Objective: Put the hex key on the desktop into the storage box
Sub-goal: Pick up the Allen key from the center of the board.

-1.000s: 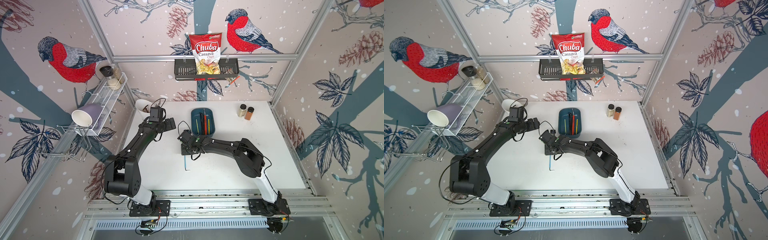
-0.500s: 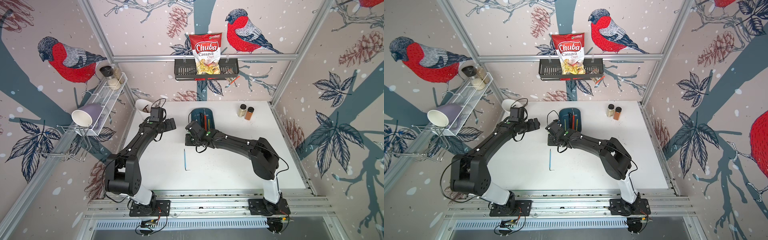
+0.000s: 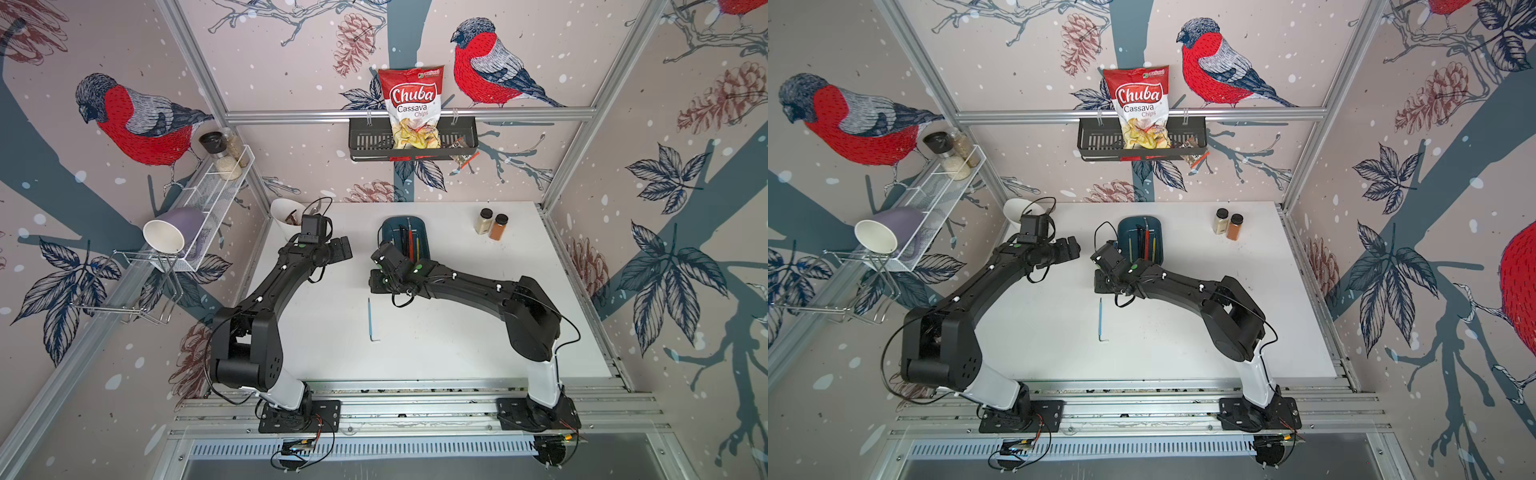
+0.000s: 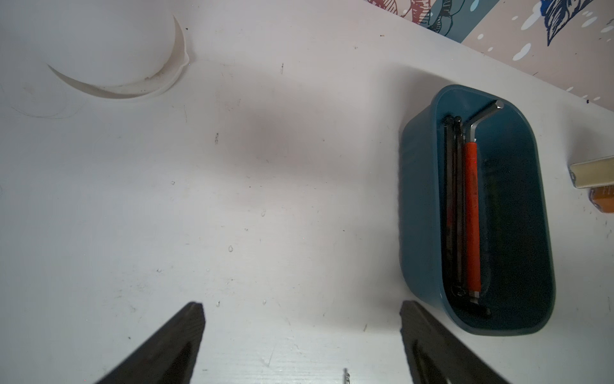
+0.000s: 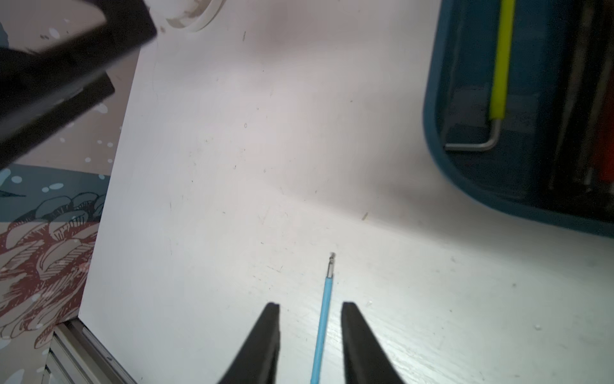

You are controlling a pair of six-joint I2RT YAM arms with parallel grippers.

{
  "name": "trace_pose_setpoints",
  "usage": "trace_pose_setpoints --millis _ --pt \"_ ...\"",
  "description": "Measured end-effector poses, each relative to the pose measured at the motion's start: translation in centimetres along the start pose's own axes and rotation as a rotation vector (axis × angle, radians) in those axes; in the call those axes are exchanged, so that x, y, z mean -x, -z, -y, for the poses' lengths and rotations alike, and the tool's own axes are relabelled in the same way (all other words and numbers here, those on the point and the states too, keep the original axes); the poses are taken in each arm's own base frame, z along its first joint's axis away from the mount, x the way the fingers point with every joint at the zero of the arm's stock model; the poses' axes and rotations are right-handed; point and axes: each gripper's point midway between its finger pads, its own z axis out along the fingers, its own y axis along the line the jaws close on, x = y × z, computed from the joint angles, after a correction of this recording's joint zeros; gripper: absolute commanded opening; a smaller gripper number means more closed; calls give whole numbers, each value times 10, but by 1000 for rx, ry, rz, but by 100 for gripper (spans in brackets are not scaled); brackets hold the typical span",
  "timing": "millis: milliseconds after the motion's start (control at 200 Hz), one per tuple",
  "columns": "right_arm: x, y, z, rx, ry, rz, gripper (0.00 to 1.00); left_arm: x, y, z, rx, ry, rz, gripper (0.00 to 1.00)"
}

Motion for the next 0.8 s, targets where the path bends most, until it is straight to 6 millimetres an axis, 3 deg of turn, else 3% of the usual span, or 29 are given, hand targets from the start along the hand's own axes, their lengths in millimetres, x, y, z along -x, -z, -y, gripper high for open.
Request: trace_pose_setpoints --millis 150,405,800 --pt "-25 -21 0 -38 24 -77 48 2 5 4 -22 1 9 96" --pt "-40 -48 -7 -114 64 -144 46 4 9 10 -53 3 14 96" --pt "-64 -66 2 -211 95 -236 37 12 22 14 -67 -1 50 96"
